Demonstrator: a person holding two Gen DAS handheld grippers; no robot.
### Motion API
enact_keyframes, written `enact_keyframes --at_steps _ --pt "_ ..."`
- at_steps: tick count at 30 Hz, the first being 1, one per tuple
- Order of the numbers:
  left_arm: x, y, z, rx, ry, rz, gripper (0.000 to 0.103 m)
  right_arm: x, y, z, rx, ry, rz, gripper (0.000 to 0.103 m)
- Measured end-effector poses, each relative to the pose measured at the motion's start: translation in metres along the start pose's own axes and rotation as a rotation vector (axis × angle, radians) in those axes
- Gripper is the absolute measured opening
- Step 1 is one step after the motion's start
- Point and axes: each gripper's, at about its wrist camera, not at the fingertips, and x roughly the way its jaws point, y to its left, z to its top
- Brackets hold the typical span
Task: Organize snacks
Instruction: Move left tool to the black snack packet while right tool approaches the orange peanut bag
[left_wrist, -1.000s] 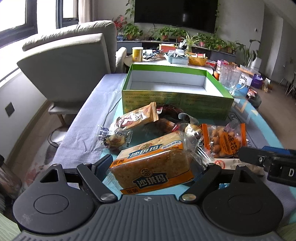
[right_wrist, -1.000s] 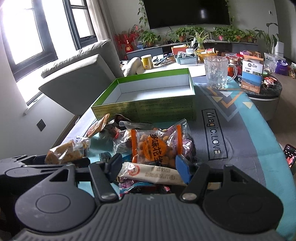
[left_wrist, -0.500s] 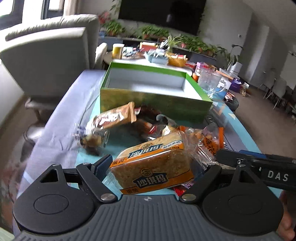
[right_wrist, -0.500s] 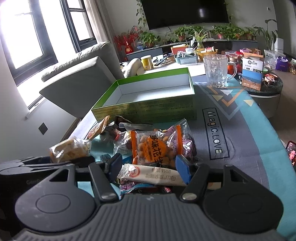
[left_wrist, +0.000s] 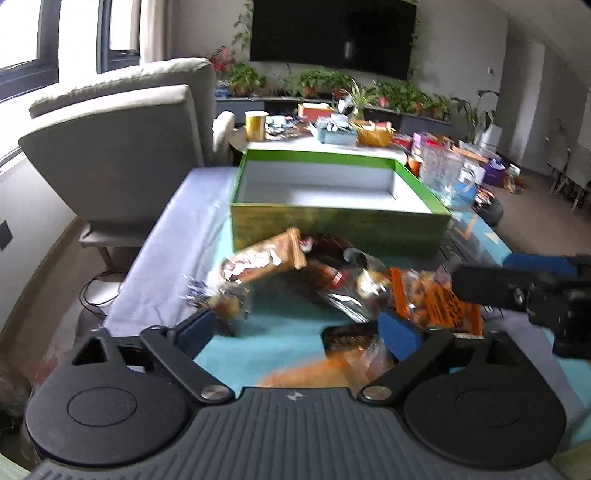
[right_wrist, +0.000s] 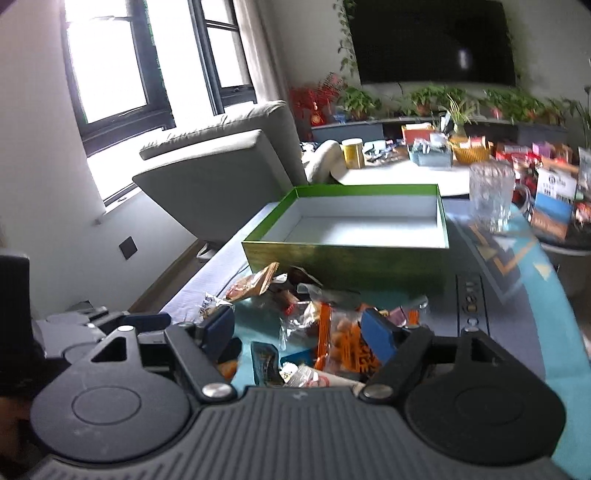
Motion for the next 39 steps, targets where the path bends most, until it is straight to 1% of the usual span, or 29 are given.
enact_keyframes --at_steps 2,4,6,9,11,14,16,19,23,27,34,39 --pt "-0.001 0.004 0.001 -0.006 -0.011 0.018 0.100 0.002 -0.004 -0.002 0.014 0.010 -0.013 0.076" --pt "0.001 0.005 0.001 0.003 -0.003 0.033 0.100 0.005 -0.011 -0.004 0.045 0.021 -0.031 0.076" --pt "0.004 0.005 0.000 0.003 0.021 0.022 0.100 0.005 -0.016 -0.006 0.073 0.030 -0.050 0.076" --pt "0.010 0.006 -0.004 -0.009 0.068 -0.017 0.100 0.004 -0.024 -0.008 0.100 0.038 -0.083 0.076" --pt "0.010 0.007 -0.008 -0.009 0.080 -0.032 0.100 0.002 -0.028 -0.011 0.111 0.044 -0.105 0.076" --pt "0.007 0.007 -0.012 0.011 0.078 -0.017 0.100 0.001 -0.032 -0.015 0.114 0.056 -0.120 0.076" --pt "0.006 0.007 -0.011 0.004 0.080 -0.012 0.098 0.002 -0.034 -0.017 0.119 0.064 -0.130 0.076" --pt "0.002 0.009 -0.011 -0.006 0.090 -0.029 0.095 0.001 -0.036 -0.019 0.123 0.072 -0.129 0.076" --pt "-0.004 0.013 -0.014 -0.008 0.096 -0.036 0.094 -0.002 -0.036 -0.022 0.098 0.064 -0.139 0.076" --pt "0.004 0.014 -0.016 -0.014 0.118 -0.015 0.093 0.001 -0.039 -0.025 0.115 0.076 -0.139 0.076" --pt "0.010 0.005 -0.009 -0.013 0.114 -0.019 0.093 0.001 -0.039 -0.025 0.115 0.082 -0.144 0.076" --pt "0.013 -0.003 -0.005 0.009 0.115 -0.034 0.093 0.004 -0.042 -0.026 0.127 0.091 -0.153 0.076"
